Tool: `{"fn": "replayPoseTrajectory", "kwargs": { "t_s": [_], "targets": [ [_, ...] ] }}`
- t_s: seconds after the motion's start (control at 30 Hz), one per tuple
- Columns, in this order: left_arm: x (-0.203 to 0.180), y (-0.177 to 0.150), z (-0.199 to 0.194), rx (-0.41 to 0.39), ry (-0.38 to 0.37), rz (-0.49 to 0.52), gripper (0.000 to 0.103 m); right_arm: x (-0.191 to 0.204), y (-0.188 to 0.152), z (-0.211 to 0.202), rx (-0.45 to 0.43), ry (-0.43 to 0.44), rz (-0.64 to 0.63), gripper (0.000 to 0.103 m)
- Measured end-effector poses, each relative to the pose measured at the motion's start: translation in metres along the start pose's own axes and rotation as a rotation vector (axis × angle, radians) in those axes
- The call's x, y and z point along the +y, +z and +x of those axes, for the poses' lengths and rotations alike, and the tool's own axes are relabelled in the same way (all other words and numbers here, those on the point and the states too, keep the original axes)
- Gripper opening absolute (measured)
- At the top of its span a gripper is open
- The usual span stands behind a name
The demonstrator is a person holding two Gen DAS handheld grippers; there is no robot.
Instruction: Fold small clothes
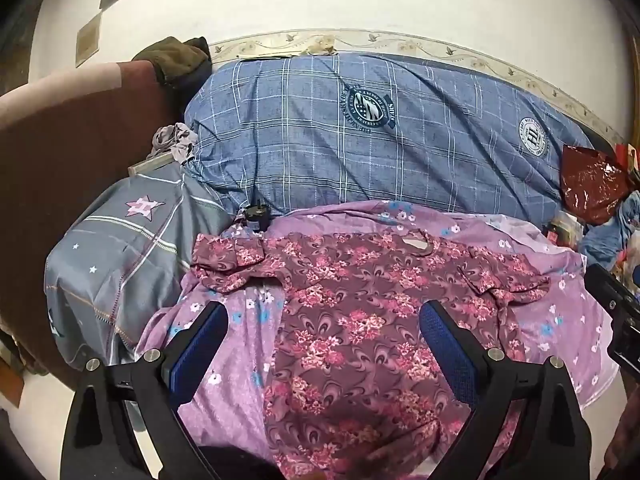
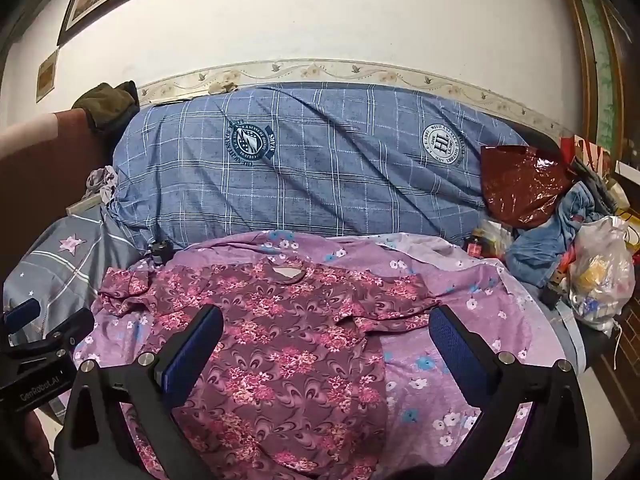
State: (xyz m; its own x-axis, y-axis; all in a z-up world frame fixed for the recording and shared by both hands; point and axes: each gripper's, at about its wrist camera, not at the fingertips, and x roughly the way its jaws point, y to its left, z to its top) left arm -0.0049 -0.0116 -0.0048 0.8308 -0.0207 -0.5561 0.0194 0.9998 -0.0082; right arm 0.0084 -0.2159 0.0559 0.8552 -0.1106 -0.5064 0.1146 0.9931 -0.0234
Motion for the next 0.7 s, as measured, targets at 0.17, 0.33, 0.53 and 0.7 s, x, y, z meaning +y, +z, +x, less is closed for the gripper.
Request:
{"fn": "replayPoseTrajectory", "kwargs": {
  "t_s": [0.17,0.33,0.53,0.7],
  "targets": [
    [0.004,0.002,0.006,0.01,-0.008,-0.001,0.097,-0.001,0.0,0.0,0.013,-0.015,-0.013,0.102],
    [0.0,0.001,0.01,0.025,-0.01,0.01,0.097,-0.001,0.0,0.002,0.029,-0.034,-0.014,0.102],
    [-0.002,0.001,0.012,0.023,-0.004,0.016,0.097,-0.001,-0.001,0.006,0.043,-0.035,-0.021,0.102],
    [-0.005,-0.003,0.013,0.017,0.002,0.023,0.097,0.0,-0.001,0.008,0.048,-0.037,-0.019,0.102]
  ]
}}
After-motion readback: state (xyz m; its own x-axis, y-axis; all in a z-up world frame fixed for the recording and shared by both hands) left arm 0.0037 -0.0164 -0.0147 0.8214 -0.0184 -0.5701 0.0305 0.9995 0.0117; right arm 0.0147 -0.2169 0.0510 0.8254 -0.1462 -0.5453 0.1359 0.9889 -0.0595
